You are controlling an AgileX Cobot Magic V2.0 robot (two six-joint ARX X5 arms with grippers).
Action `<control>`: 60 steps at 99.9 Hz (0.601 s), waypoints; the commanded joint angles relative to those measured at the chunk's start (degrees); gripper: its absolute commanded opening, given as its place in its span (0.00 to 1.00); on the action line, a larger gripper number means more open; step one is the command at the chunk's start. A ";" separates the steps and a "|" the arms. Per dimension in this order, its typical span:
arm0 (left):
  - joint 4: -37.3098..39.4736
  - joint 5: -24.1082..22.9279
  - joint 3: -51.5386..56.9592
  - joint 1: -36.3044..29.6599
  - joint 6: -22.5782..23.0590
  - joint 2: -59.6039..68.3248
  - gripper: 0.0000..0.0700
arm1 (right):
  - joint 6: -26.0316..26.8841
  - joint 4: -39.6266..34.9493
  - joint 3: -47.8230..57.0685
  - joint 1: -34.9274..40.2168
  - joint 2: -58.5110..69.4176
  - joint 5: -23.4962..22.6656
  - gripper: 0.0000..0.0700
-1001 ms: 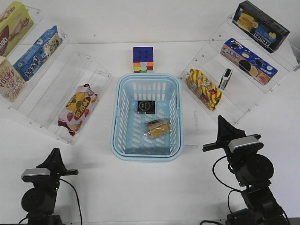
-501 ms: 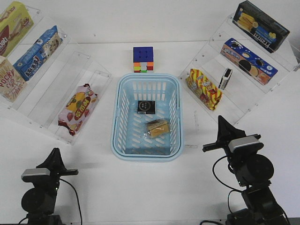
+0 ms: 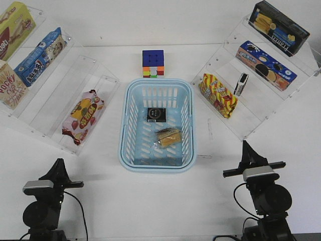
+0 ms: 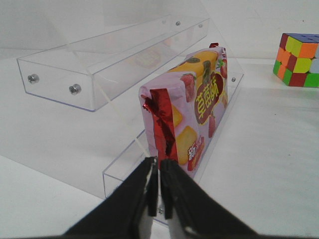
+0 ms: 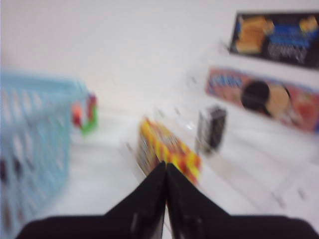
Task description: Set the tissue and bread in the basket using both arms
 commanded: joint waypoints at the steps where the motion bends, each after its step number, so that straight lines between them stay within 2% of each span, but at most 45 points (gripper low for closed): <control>1: 0.61 0.13 -1.16 0.02 -0.09 -0.09 0.00 | -3.82 -0.48 -2.84 -1.16 -3.45 0.02 0.00; 14: 0.61 0.15 -1.16 0.02 -0.09 -0.09 0.00 | -3.87 -4.57 -7.82 -3.98 -11.56 0.00 0.00; 31: 0.59 0.15 -1.16 0.02 -0.09 -0.09 0.00 | -3.58 -14.23 -10.21 -5.66 -17.84 -0.02 0.00; 60: 0.59 0.15 -1.16 0.02 -0.09 -0.09 0.00 | -0.90 -12.76 -11.65 -6.19 -17.77 0.33 0.00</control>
